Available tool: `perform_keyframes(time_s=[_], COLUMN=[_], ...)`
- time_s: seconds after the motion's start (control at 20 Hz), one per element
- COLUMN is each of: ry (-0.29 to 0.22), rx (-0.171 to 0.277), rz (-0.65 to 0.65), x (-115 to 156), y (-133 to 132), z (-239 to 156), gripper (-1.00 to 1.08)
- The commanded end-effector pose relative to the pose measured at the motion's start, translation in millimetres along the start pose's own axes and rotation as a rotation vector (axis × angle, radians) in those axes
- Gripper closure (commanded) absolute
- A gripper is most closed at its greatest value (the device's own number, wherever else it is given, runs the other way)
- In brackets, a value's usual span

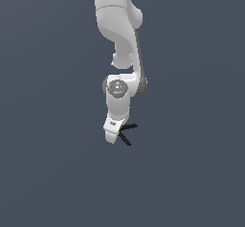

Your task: Pick up the object and move it to a goal position.

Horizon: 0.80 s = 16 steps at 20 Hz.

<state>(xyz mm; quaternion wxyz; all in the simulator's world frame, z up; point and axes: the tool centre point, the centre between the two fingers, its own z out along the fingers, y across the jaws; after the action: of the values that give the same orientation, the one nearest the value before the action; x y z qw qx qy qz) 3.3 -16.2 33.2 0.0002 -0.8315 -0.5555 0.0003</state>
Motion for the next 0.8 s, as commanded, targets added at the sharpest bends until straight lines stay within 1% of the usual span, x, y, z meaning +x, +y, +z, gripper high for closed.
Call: perform_keyframes(time_s=[0.0, 0.2, 0.25, 0.75], ry=[0.0, 0.0, 0.0, 0.001], rx=[-0.001, -0.001, -0.001, -0.004], rz=[-0.001, -0.001, -0.001, -0.001], x=[0.1, 0.3, 0.3, 0.4], y=[0.1, 1.1, 1.1, 2.4], z=[9.5, 14.0, 14.0, 11.2], gripper=[-0.92, -0.92, 1.08, 1.08])
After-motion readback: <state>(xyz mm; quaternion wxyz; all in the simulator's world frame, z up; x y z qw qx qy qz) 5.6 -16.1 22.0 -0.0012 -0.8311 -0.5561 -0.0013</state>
